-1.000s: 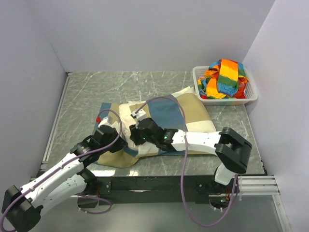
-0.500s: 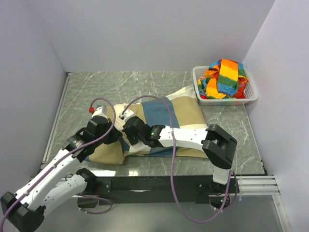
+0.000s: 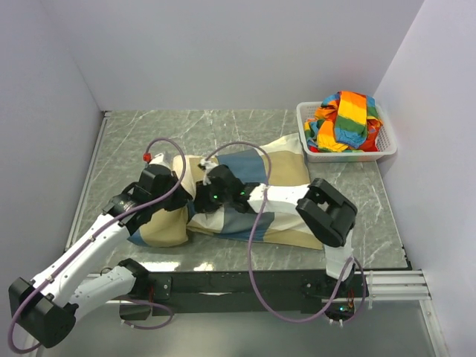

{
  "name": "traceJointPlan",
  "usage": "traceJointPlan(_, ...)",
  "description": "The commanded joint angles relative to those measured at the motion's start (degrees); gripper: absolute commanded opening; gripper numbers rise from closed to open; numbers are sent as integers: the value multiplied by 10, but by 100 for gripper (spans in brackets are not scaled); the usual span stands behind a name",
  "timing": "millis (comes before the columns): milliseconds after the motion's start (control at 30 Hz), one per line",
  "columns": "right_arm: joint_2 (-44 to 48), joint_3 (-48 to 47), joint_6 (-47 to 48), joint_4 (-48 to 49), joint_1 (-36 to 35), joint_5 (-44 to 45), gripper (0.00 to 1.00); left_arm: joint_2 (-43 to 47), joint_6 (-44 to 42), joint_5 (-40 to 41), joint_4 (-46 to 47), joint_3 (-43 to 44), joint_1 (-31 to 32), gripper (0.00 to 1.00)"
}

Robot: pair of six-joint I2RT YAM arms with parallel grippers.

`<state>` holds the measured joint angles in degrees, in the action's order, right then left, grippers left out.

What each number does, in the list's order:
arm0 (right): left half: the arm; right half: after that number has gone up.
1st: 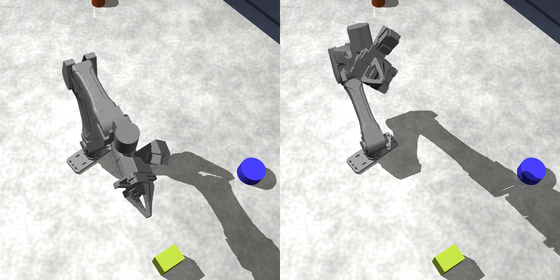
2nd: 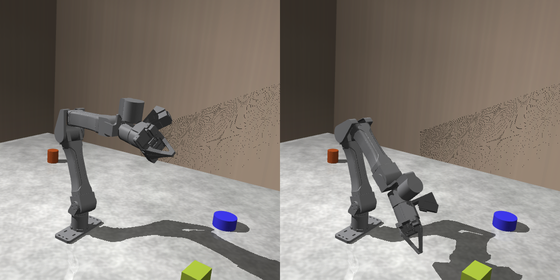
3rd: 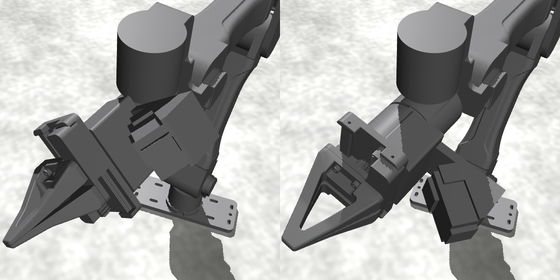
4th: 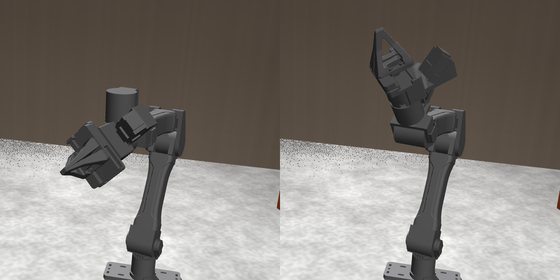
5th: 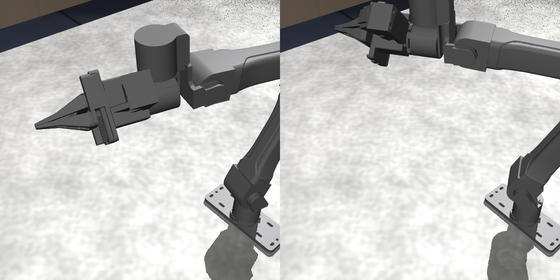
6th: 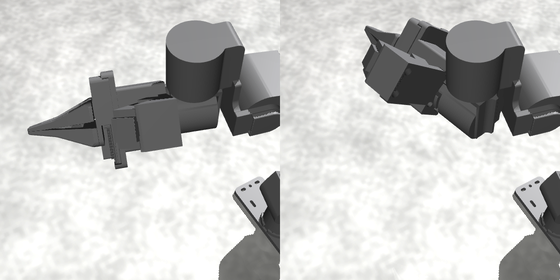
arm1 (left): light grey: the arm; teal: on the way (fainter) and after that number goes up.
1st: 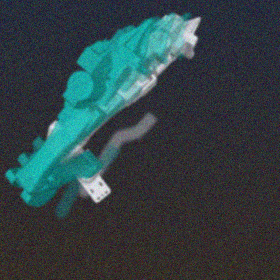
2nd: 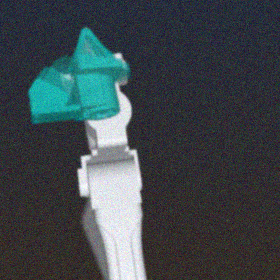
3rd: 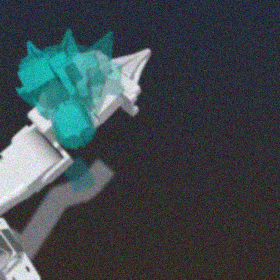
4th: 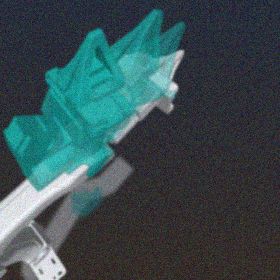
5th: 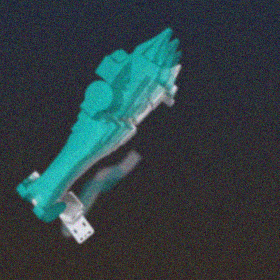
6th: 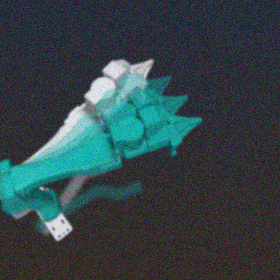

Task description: Put the pillow into the pillowcase

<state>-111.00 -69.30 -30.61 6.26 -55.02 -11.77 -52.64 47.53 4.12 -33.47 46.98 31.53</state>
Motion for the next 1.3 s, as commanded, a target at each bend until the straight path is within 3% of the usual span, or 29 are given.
traceJointPlan(0, 39, 111, -30, 23, 15, -45, 32, 46, 38, -54, 163, 15, 12, 1)
traceJointPlan(67, 65, 135, -20, 26, 5, -16, 38, 50, 49, -51, 172, -31, 12, 1)
traceJointPlan(200, 127, 194, -9, 9, -18, 43, 65, 60, 73, -54, 203, -116, 12, 1)
traceJointPlan(233, 137, 202, -12, 5, -18, 51, 66, 61, 78, -56, 210, -147, 12, 1)
traceJointPlan(367, 199, 203, -14, -43, -18, 117, 67, 72, 94, -59, 224, -201, 12, 4)
traceJointPlan(533, 239, 131, 9, -127, -18, 173, 68, 97, 104, -43, 190, -211, 12, 29)
traceJointPlan(800, 106, -71, 69, -206, -20, 209, 68, 99, 153, 155, 31, -119, 12, 54)
traceJointPlan(900, 48, -131, 79, -230, -21, 216, 69, 76, 193, 219, -38, -81, 12, 57)
traceJointPlan(1033, -15, -167, 79, -245, -22, 239, 70, 45, 220, 252, -53, -55, 11, 60)
traceJointPlan(1133, -27, -148, 67, -240, -21, 237, 69, 10, 206, 250, -30, -44, 10, 60)
traceJointPlan(1267, -12, -82, 43, -190, -22, 219, 58, -54, 144, 186, 27, -44, 9, 59)
